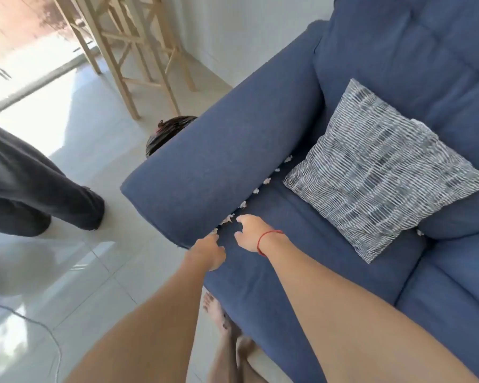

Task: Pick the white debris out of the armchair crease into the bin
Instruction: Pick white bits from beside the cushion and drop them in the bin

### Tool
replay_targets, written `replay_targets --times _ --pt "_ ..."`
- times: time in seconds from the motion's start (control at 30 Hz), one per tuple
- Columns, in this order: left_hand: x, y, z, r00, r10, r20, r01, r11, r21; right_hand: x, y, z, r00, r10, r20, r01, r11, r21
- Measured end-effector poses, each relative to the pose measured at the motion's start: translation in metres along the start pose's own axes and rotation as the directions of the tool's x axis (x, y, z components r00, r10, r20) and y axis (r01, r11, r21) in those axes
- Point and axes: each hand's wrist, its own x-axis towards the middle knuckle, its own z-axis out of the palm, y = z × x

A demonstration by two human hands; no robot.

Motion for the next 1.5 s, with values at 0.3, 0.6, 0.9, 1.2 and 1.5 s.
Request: replay_targets --times 0.3,0.6,0.9,1.2,1.5 --pt "0.08 -0.016 0.043 0.999 0.0 -0.05 -0.005 0.993 -0.117 0.096 0.023 0.037 0.998 -0.06 0.031 0.064 0.988 -0.142" --pt "0.109 -0.02 0.063 0.998 -0.026 -0.058 0.021 0.996 -0.082 0.149 0.027 0.057 0.995 -0.061 0.083 0.085 0.94 -0.329" --pt "0.106 -0.007 0.041 0.994 -0.073 -0.075 0.076 0.997 0.034 0.132 0.031 0.059 0.976 -0.126 -0.178 0.098 0.982 -0.159" --pt "0.051 0.049 -0.01 0.993 0.018 -0.119 -0.038 0.985 -0.168 0.079 0.031 -0.026 0.918 -0.078 -0.389 0.075 0.997 -0.022" --pt "-0.009 0.141 -0.151 0.896 0.174 -0.408 -0.278 0.937 -0.211 0.03 -0.008 -0.152 0.846 -0.03 -0.533 0.159 0.967 0.199"
